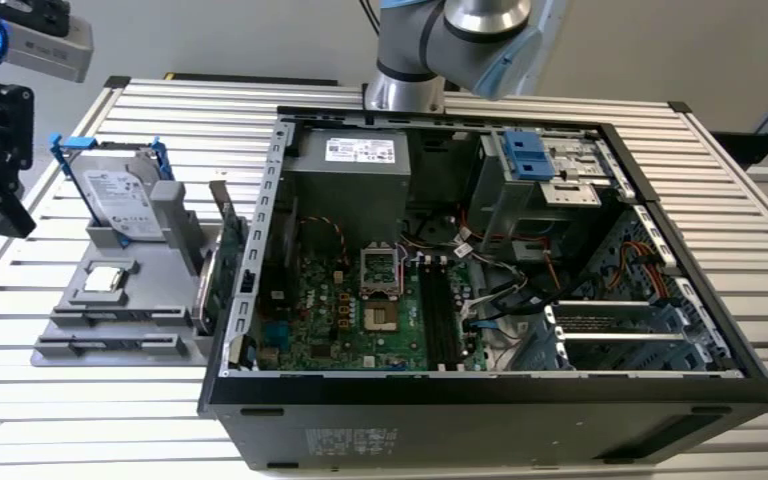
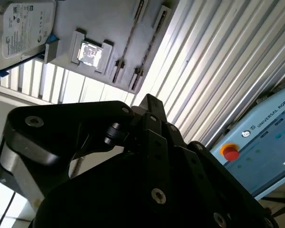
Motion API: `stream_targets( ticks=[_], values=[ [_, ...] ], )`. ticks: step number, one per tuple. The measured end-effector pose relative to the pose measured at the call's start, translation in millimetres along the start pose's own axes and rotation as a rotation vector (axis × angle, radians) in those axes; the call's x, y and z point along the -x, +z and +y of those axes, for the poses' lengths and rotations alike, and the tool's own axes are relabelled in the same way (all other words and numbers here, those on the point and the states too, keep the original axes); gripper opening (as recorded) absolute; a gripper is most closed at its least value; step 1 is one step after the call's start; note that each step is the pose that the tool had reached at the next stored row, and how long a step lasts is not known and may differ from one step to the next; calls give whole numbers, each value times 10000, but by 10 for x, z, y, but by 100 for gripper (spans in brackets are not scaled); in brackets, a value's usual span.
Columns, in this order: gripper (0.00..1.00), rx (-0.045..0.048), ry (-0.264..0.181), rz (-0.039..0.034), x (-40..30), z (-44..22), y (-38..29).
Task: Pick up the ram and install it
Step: 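Pick up the ram and move it above insertion slot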
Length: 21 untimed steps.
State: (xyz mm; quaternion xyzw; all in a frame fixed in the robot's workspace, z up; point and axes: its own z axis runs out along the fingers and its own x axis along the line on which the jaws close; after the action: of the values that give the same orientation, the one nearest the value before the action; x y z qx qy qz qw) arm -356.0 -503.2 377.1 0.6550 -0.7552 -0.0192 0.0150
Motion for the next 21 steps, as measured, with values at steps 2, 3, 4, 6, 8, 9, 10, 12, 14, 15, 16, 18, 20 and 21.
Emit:
stream_targets(
  ticks=[2,3,4,6,8,9,10,12,14,15,16,18,20,21],
  values=[
    [0,1,-190,9,0,0,0],
    [0,1,-289,14,0,0,0],
    [0,1,-375,18,0,0,0],
    [0,2,-558,27,0,0,0],
    [0,2,-738,37,0,0,0],
    [0,2,-820,40,0,0,0],
    [0,2,-902,44,0,0,0],
    [0,3,-1060,52,0,0,0],
    [0,3,-1214,59,0,0,0],
    [0,4,-1292,63,0,0,0],
    [0,4,-1369,67,0,0,0],
    [0,4,-1531,75,0,0,0],
    [0,4,-1679,83,0,0,0],
    [0,5,-1752,86,0,0,0]
  ],
)
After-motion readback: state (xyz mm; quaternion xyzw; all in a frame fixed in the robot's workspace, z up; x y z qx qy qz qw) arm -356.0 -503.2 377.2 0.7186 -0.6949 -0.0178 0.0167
